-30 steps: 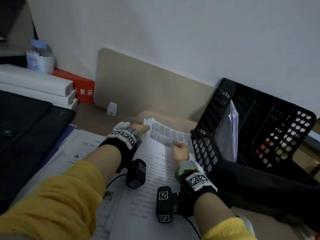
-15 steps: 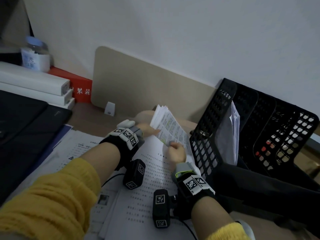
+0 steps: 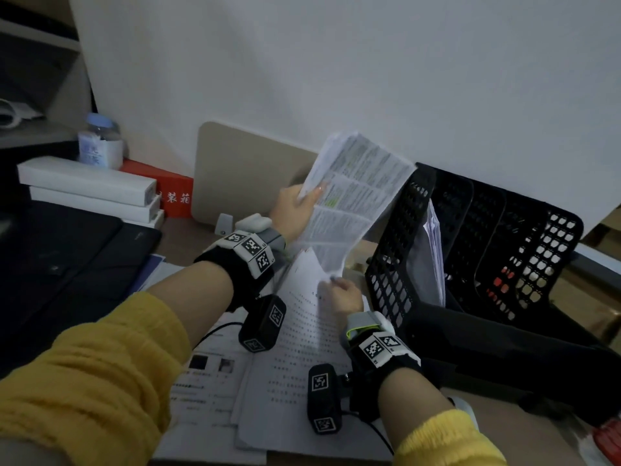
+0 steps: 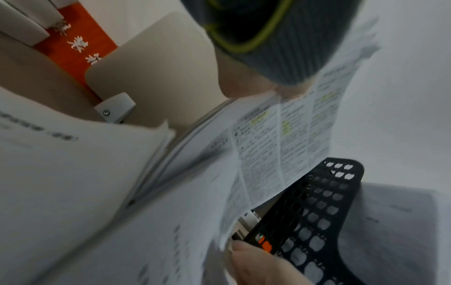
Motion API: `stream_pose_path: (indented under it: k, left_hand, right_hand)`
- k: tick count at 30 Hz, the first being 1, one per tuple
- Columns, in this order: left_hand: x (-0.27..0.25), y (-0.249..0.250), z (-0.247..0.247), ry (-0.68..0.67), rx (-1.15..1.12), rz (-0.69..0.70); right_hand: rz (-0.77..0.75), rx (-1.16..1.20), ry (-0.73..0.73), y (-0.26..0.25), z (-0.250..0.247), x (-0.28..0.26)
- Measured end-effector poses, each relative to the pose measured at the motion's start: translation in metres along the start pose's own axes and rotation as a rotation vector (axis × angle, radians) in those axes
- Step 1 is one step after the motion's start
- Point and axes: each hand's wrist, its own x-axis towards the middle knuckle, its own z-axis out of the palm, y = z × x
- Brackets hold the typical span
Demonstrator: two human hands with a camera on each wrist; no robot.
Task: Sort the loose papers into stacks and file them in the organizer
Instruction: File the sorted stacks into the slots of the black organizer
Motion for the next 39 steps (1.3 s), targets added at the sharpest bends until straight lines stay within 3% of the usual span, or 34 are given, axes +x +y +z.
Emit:
stream_pose_path:
  k: [5,8,11,14,21,28,32,39]
  left_hand:
    - [-0.007,0.039,-0.029,0.179,0.010,0.193]
    - [-0.009,0.053,-0.044,0.224,0.004,0.233]
    - [-0.021,0.060,-0.054,0.085,0.068,0.243]
    - [-0.037,0.052,-0.063,-0.046,0.051,0.123]
    - [-0.066,0.045,-0.080,-0.126,-0.241,-0.072]
    - [-0.079,0.054,-0.072,-0.108,-0.309,-0.043]
    - [-0.083,0.044,-0.065,-0.119,-0.279,-0.059]
    - [-0.084,0.040,-0.064,-0.296,-0.230,-0.153]
  right_hand:
    - [-0.059,0.118,0.119,-0.026,-0.019,-0.019]
    - [-0.131,0.224,0.193,-0.040,-0.026,-0.026]
    - [-0.233,0.303,0.237,-0.051,-0.034,-0.038]
    - [-0.281,0.380,0.279,-0.050,-0.036,-0.050]
    - [-0.319,0.411,0.141,-0.045,-0.055,-0.077]
    - [-0.501,0.428,0.316,-0.054,-0.071,-0.097]
    - [-0.475,0.535,0.221,-0.056,-0.074,-0.109]
    - [-0.388,0.575,0.155,-0.059,-0.080,-0.112]
